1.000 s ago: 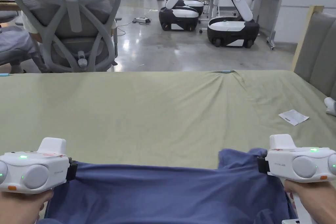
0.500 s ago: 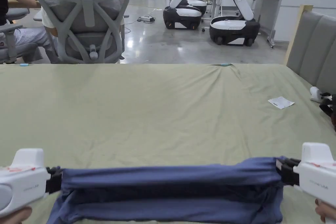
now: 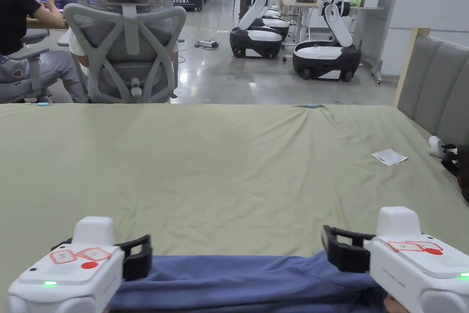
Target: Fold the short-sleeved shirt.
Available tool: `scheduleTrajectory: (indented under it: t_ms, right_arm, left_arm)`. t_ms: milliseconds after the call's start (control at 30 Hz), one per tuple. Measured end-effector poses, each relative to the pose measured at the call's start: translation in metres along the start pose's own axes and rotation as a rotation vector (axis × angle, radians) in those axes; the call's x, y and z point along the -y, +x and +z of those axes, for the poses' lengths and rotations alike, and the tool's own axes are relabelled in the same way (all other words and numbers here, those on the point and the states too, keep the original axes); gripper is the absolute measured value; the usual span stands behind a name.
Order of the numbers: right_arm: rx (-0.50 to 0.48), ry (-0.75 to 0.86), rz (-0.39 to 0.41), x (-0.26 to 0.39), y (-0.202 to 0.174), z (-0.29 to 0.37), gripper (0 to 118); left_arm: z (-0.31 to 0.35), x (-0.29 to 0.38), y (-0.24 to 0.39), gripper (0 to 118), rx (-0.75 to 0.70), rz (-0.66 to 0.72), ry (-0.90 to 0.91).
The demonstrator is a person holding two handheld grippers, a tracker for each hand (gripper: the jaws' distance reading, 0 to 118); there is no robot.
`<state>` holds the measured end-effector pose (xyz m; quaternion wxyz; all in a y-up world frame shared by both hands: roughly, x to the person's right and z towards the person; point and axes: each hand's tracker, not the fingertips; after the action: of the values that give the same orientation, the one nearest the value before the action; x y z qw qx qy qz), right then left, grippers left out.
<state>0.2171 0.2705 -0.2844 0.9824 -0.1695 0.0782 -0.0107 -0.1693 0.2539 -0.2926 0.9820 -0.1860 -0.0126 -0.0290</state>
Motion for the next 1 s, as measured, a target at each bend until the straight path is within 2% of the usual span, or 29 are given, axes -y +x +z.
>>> scheduleTrajectory:
  t_ms: [67, 100, 133, 167, 200, 233, 267, 333, 433, 600, 700, 800, 833, 867, 933, 967, 1000]
  right_arm:
    - [0.013, 0.106, 0.017, -0.008, -0.026, 0.005, 112]
    - [0.023, 0.141, 0.034, -0.009, -0.034, 0.006, 110]
    - [0.037, 0.166, 0.049, -0.01, -0.043, 0.003, 98]
    - [0.05, 0.181, 0.058, -0.009, -0.049, 0.002, 82]
    - [0.056, 0.182, 0.065, -0.007, -0.052, 0.002, 53]
    - [0.061, 0.182, 0.078, -0.005, -0.055, 0.002, 11]
    - [0.076, 0.182, 0.101, -0.003, -0.057, -0.002, 4]
    - [0.12, 0.192, 0.142, -0.001, -0.061, -0.003, 0]
    - [0.058, 0.166, 0.106, -0.001, -0.059, -0.005, 0]
    - [0.062, 0.158, 0.115, 0.0, -0.061, -0.008, 0]
    - [0.057, 0.144, 0.119, 0.002, -0.066, -0.014, 0]
    - [0.041, 0.123, 0.109, 0.005, -0.074, -0.02, 0]
    - [0.034, 0.119, 0.11, 0.006, -0.078, -0.022, 0]
    - [0.031, 0.116, 0.115, 0.007, -0.082, -0.024, 0]
    - [0.017, 0.106, 0.123, 0.008, -0.087, -0.027, 0]
    - [0.011, 0.102, 0.127, 0.009, -0.09, -0.029, 0]
    - [0.01, 0.098, 0.132, 0.01, -0.092, -0.031, 0]
  left_arm:
    - [0.005, -0.013, 0.021, 91, 0.042, 0.017, 0.108]
    - [0.008, -0.018, 0.03, 85, 0.054, 0.022, 0.142]
    - [0.012, -0.021, 0.038, 69, 0.072, 0.02, 0.177]
    - [0.014, -0.023, 0.046, 46, 0.059, 0.009, 0.206]
    - [0.014, -0.023, 0.051, 21, 0.04, -0.011, 0.226]
    - [0.013, -0.022, 0.055, 0, 0.015, -0.047, 0.238]
    - [0.012, -0.02, 0.057, 0, -0.001, -0.075, 0.239]
    - [0.011, -0.019, 0.057, 0, -0.001, -0.083, 0.232]
    - [0.008, -0.017, 0.047, 0, 0.018, -0.054, 0.201]
    - [0.001, -0.011, 0.009, 0, -0.012, 0.018, 0.124]
    - [-0.012, 0.002, -0.041, 0, -0.009, 0.179, -0.007]
    - [-0.023, 0.029, -0.094, 0, 0.029, 0.399, -0.113]
    - [-0.025, 0.042, -0.111, 14, 0.056, 0.472, -0.133]
    - [-0.027, 0.053, -0.125, 37, 0.083, 0.533, -0.154]
    - [-0.031, 0.071, -0.144, 96, 0.135, 0.613, -0.204]
    - [-0.033, 0.079, -0.152, 107, 0.15, 0.65, -0.218]
    - [-0.033, 0.087, -0.155, 110, 0.167, 0.681, -0.208]
